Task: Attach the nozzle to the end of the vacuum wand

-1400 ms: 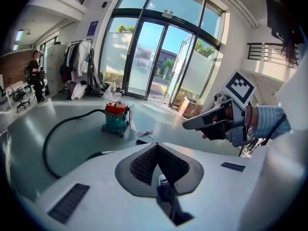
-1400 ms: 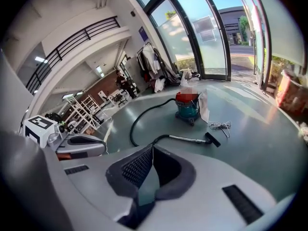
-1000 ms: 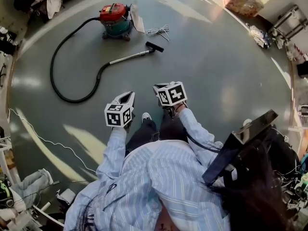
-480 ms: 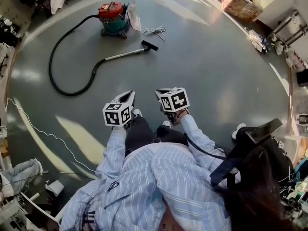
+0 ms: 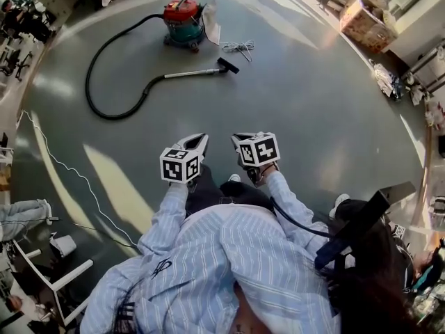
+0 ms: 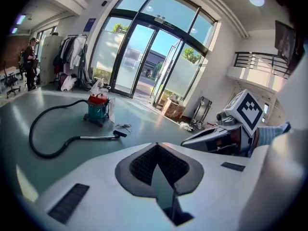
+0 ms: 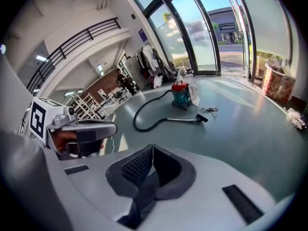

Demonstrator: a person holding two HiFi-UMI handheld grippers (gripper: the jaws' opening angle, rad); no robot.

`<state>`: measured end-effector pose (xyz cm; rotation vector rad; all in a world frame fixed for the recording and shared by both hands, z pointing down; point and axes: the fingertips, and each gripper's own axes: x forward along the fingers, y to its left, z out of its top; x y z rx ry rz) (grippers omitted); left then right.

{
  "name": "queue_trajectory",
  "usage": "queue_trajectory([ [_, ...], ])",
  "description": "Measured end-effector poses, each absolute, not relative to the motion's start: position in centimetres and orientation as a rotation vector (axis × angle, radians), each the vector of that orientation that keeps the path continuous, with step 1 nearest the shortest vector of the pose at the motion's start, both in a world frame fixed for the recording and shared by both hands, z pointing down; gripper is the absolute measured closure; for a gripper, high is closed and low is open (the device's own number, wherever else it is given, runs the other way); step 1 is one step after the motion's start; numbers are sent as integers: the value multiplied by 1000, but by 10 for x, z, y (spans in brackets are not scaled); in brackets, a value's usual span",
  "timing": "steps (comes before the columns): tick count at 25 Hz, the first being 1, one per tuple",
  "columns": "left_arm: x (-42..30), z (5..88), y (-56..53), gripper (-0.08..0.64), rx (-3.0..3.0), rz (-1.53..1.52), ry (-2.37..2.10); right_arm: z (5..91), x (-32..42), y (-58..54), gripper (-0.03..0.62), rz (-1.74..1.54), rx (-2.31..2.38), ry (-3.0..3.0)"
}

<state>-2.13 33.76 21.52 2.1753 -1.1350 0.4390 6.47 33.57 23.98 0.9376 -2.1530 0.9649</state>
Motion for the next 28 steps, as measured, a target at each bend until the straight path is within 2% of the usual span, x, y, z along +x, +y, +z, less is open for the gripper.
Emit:
queue_trajectory([
  [18, -18, 219, 376, 555, 2185, 461, -1165, 237, 65, 370, 583, 885, 893, -2192],
  [28, -42, 221, 380, 555, 2131, 437, -1215, 241, 47, 372, 583, 858, 824, -2195],
])
